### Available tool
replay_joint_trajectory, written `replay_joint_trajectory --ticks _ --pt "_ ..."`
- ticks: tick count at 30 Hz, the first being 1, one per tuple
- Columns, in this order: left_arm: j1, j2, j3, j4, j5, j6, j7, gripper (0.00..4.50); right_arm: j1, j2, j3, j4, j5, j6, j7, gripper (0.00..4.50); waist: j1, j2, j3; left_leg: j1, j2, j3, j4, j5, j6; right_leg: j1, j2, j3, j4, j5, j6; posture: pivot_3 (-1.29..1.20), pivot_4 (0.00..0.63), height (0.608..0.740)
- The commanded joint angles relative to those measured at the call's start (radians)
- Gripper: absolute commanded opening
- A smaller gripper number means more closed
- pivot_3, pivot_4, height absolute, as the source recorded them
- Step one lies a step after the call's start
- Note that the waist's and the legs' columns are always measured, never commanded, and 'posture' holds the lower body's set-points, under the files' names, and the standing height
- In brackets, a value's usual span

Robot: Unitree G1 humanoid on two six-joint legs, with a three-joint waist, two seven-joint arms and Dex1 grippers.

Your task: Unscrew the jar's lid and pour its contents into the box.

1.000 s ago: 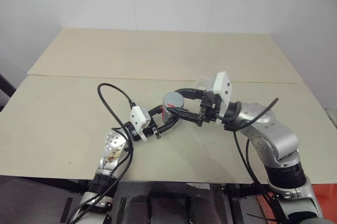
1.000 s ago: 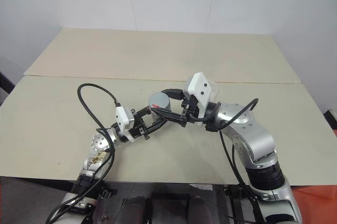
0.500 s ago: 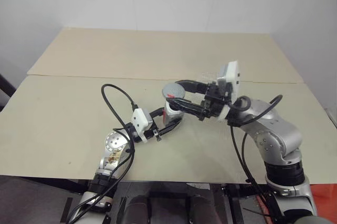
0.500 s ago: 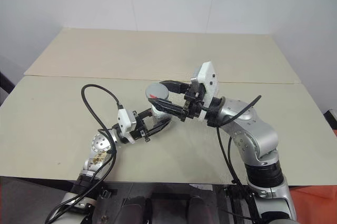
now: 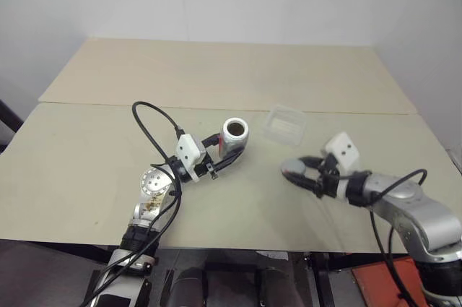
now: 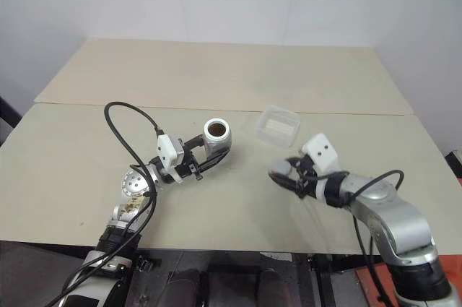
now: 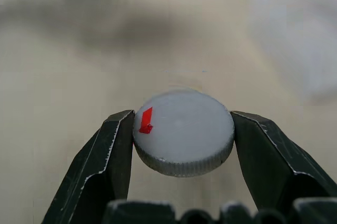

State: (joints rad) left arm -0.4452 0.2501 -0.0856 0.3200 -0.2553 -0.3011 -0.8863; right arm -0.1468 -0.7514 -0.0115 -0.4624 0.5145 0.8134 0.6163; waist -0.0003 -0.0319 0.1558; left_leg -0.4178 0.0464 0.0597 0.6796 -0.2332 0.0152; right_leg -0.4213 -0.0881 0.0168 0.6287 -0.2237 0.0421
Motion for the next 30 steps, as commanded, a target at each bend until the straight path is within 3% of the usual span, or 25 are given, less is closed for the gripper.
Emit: replay_joint_trajectory --ticks 1,6,7,10,11,16,24,30 --pt "-0.036 -0.002 0.000 0.008 0.005 -0.004 -0.003 2.09 0.001 -0.016 0.014 -0.046 -0.032 0.027 -0.025 2.77 -0.002 0.000 0.000 0.000 0.000 0.000 0.000 0.000 0.000 0.000 0.000 0.000 0.000 0.000 0.000 0.00 0.150 0.740" --pt "-0.059 -0.004 0.000 0.035 0.011 -0.009 -0.006 2.09 0.008 -0.021 0.043 -0.043 -0.080 0.044 -0.040 2.77 0.002 0.000 0.000 0.000 0.000 0.000 0.000 0.000 0.000 0.000 0.000 0.000 0.000 0.000 0.000 0.00 0.150 0.740" --pt "-0.063 -0.003 -0.001 0.040 0.015 -0.008 -0.006 2.09 0.015 -0.034 0.051 -0.051 -0.094 0.030 -0.030 3.49 0.003 0.000 0.000 0.000 0.000 0.000 0.000 0.000 0.000 0.000 0.000 0.000 0.000 0.000 0.000 0.00 0.150 0.740" --pt "-0.094 0.000 -0.009 0.080 0.050 -0.010 0.008 2.09 0.020 -0.035 0.040 -0.067 -0.109 0.034 -0.039 4.41 0.006 0.000 0.000 -0.001 0.000 0.000 0.000 0.000 0.000 0.000 0.000 0.000 -0.001 0.000 0.001 0.00 0.150 0.740" --pt "-0.111 0.001 -0.011 0.104 0.065 -0.016 0.014 2.09 0.023 -0.038 0.039 -0.074 -0.119 0.029 -0.040 4.48 0.007 0.000 0.000 -0.001 -0.001 0.000 0.000 0.000 0.000 0.000 0.000 0.000 -0.001 0.000 0.001 0.00 0.150 0.740" --pt "-0.274 -0.007 -0.020 0.302 0.166 -0.039 0.091 2.09 0.010 -0.024 -0.006 -0.097 -0.152 0.037 -0.096 4.48 0.013 -0.001 0.000 -0.001 -0.001 -0.001 0.001 0.000 0.000 0.000 0.000 0.000 -0.001 0.000 0.001 0.00 0.150 0.740" --pt "-0.754 -0.073 -0.113 0.881 0.425 -0.067 0.378 2.09 -0.023 0.048 -0.045 -0.138 -0.144 0.041 -0.157 4.48 0.015 -0.002 0.001 -0.007 -0.005 -0.005 0.002 0.000 0.001 0.000 -0.002 -0.003 -0.005 0.001 0.005 0.00 0.150 0.740" --pt "-0.935 -0.158 -0.189 1.024 0.577 0.023 0.542 2.09 0.006 0.100 -0.061 -0.204 -0.146 0.057 -0.213 4.48 0.013 -0.003 0.002 -0.009 -0.008 -0.005 0.002 -0.002 0.004 -0.002 -0.005 -0.003 -0.005 -0.001 0.008 0.00 0.150 0.740"
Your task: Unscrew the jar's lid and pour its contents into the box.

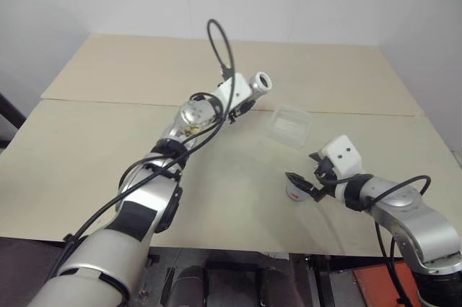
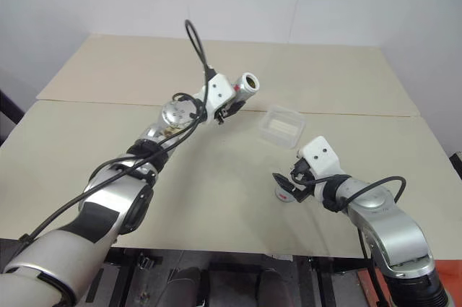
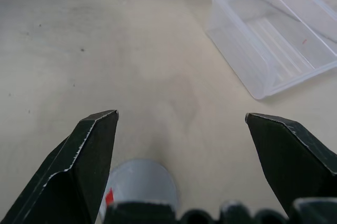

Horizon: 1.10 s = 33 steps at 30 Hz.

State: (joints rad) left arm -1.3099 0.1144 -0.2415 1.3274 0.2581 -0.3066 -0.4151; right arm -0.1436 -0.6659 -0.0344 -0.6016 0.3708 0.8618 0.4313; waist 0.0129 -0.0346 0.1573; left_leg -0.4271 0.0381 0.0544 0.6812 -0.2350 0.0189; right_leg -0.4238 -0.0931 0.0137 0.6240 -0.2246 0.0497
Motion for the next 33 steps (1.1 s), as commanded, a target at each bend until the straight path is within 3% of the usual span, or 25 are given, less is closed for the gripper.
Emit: replay_joint_trajectory --ticks 1,11,17,22,33 --pt "-0.084 -0.029 -0.061 0.025 0.104 0.034 0.101 2.09 0.008 0.022 -0.043 -0.077 -0.003 0.013 -0.039 4.48 0.000 0.000 0.000 0.000 0.000 0.000 0.000 0.000 0.000 0.000 0.000 0.000 0.000 0.000 0.000 0.00 0.150 0.740" --pt "-0.223 -0.067 -0.542 0.074 0.650 0.064 0.434 2.09 0.065 0.083 -0.064 -0.195 0.000 0.076 -0.124 4.48 0.000 -0.001 0.000 0.000 -0.001 -0.001 0.000 0.000 0.000 0.000 -0.001 0.000 0.001 0.000 0.000 0.00 0.150 0.740" --pt "-0.283 -0.118 -0.767 0.096 0.883 0.095 0.503 2.09 0.092 0.141 -0.065 -0.281 0.011 0.131 -0.183 4.48 0.002 -0.001 0.000 -0.003 -0.001 -0.001 0.000 0.000 0.000 -0.003 -0.001 0.000 0.001 0.000 0.000 0.00 0.150 0.740" --pt "-0.300 -0.146 -0.863 0.104 0.987 0.115 0.508 2.09 0.119 0.197 -0.072 -0.349 0.009 0.179 -0.237 4.48 0.001 -0.001 0.000 -0.003 -0.001 -0.001 0.000 0.000 0.000 -0.003 -0.001 0.000 0.001 0.000 0.000 0.00 0.150 0.740" --pt "-0.305 -0.157 -0.809 0.107 0.968 0.136 0.452 2.09 0.165 0.222 -0.090 -0.406 -0.002 0.223 -0.278 4.48 0.000 -0.001 0.000 -0.003 -0.001 -0.001 0.001 0.000 0.000 -0.004 -0.002 0.000 0.003 -0.001 0.000 0.00 0.150 0.740"
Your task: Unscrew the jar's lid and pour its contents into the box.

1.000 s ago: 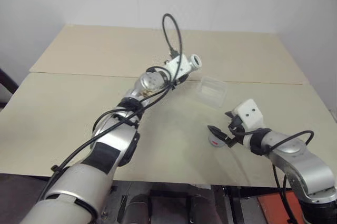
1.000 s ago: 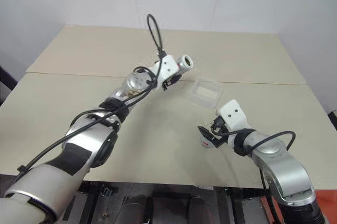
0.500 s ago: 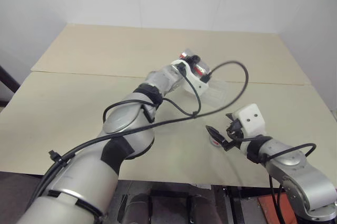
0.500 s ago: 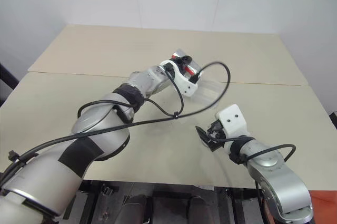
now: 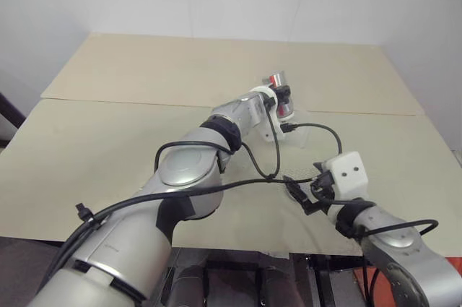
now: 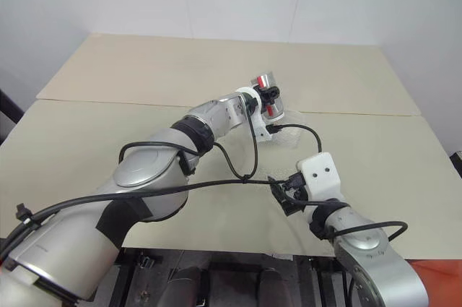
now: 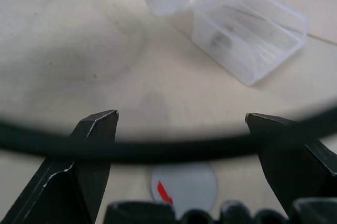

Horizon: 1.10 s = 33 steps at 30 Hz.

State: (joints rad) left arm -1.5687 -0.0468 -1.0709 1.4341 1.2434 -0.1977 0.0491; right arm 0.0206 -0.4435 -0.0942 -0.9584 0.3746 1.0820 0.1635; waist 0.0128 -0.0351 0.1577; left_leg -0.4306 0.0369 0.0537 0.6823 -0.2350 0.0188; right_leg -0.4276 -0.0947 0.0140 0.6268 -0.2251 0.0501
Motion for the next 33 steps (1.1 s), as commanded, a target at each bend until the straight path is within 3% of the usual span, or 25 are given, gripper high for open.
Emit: replay_joint_trajectory --ticks 1,6,17,23,27,33 --pt "-0.041 0.007 0.043 0.000 -0.037 0.027 -0.023 2.09 0.001 -0.001 -0.030 -0.047 -0.007 0.001 -0.009 4.48 0.000 0.000 0.000 0.000 0.000 0.000 0.000 0.000 0.000 0.000 0.000 0.000 0.000 0.000 0.000 0.00 0.150 0.740" --pt "-0.010 0.016 0.216 -0.006 -0.191 0.029 -0.089 2.09 -0.005 -0.013 -0.030 -0.024 -0.009 -0.010 0.003 4.48 0.000 0.000 0.000 0.000 0.000 0.000 0.001 0.000 0.000 0.000 0.000 0.000 0.000 0.000 0.000 0.00 0.150 0.740" --pt "0.070 0.045 0.950 -0.047 -0.845 0.097 -0.276 2.09 -0.051 -0.030 -0.026 0.032 -0.004 -0.041 0.039 4.48 -0.004 0.000 0.000 0.001 0.000 -0.001 0.004 0.000 0.000 0.001 0.000 0.000 0.004 0.000 0.000 0.00 0.150 0.740" --pt "0.155 0.063 1.230 -0.091 -1.138 0.041 -0.476 2.09 -0.074 -0.037 -0.009 0.063 -0.008 -0.076 0.065 4.48 -0.003 0.001 0.000 0.002 0.000 -0.001 0.004 0.000 0.000 0.003 0.000 0.000 0.004 0.000 0.000 0.00 0.150 0.740" --pt "0.297 0.070 1.320 -0.162 -1.276 -0.041 -0.650 2.09 -0.105 -0.055 0.018 0.110 -0.013 -0.110 0.096 4.48 -0.005 0.001 -0.001 0.005 0.000 -0.001 0.004 0.000 0.000 0.005 0.000 0.000 0.004 0.001 0.000 0.00 0.150 0.740" --pt "0.532 0.060 1.321 -0.294 -1.334 -0.188 -0.645 2.09 -0.157 -0.068 0.058 0.182 -0.019 -0.154 0.137 4.48 -0.015 0.001 -0.001 0.007 0.000 -0.001 0.004 0.000 0.000 0.006 0.000 0.001 0.005 0.001 -0.001 0.00 0.150 0.740"
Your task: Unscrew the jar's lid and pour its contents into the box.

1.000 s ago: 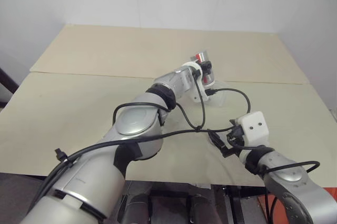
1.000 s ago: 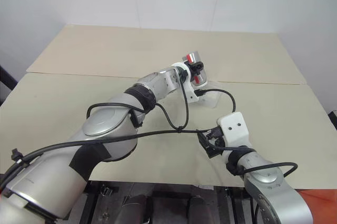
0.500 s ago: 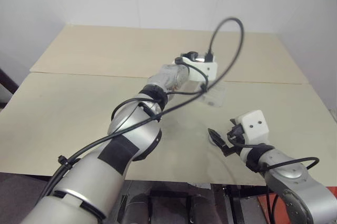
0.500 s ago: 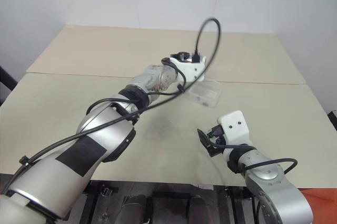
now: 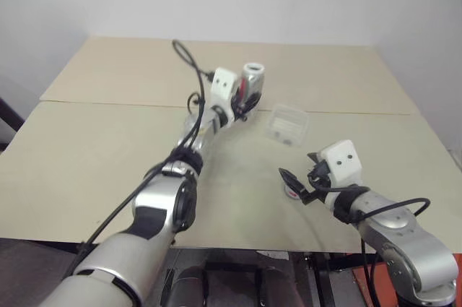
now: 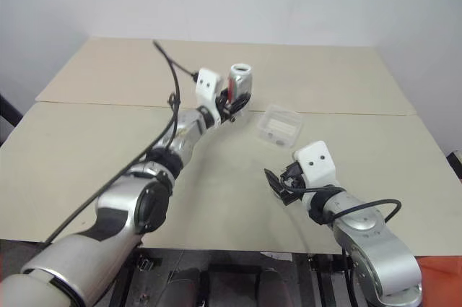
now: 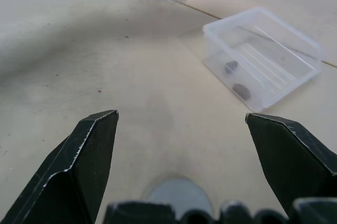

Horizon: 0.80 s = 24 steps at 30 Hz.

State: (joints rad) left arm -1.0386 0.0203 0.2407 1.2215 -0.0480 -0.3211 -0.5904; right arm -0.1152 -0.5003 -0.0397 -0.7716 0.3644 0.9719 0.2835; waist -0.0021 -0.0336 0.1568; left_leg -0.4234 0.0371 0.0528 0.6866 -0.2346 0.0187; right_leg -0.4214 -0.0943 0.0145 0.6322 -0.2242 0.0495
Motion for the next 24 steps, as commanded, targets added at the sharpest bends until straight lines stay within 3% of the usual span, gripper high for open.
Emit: replay_joint_trajectory --ticks 1,5,10,14,24 --pt "0.025 -0.010 0.006 -0.097 -0.049 -0.087 -0.006 2.09 -0.025 -0.012 0.008 0.003 -0.009 -0.049 0.021 4.48 0.002 0.000 0.000 0.000 0.000 0.000 0.000 0.000 0.000 0.000 0.000 0.000 0.000 0.000 0.000 0.00 0.150 0.740" --pt "0.103 -0.008 -0.007 -0.143 -0.052 -0.147 0.048 2.09 -0.038 -0.011 0.031 0.021 -0.013 -0.063 0.037 4.48 0.010 0.000 0.000 -0.001 0.000 0.000 0.001 0.000 0.000 0.000 -0.001 0.000 -0.001 0.000 0.000 0.00 0.150 0.740" --pt "0.168 0.034 -0.106 -0.137 0.069 -0.205 0.169 2.09 -0.042 -0.011 0.046 0.031 -0.020 -0.072 0.047 4.48 0.011 0.000 0.000 0.000 0.000 0.000 0.001 0.000 0.000 0.001 0.000 0.000 0.000 0.000 0.000 0.00 0.150 0.740" --pt "0.183 0.012 -0.091 -0.125 0.013 -0.170 0.156 2.09 -0.041 -0.013 0.055 0.033 -0.023 -0.073 0.046 4.48 0.014 0.000 0.000 0.000 0.000 0.000 0.001 0.000 0.000 0.001 0.000 0.000 0.000 0.000 0.000 0.00 0.150 0.740" --pt "0.193 0.027 -0.135 -0.092 0.041 -0.120 0.178 2.09 -0.030 -0.017 0.054 0.021 -0.024 -0.061 0.042 4.48 0.013 0.000 -0.002 0.002 0.000 0.000 0.001 0.000 0.000 0.003 0.000 -0.001 0.000 0.001 0.000 0.00 0.150 0.740"
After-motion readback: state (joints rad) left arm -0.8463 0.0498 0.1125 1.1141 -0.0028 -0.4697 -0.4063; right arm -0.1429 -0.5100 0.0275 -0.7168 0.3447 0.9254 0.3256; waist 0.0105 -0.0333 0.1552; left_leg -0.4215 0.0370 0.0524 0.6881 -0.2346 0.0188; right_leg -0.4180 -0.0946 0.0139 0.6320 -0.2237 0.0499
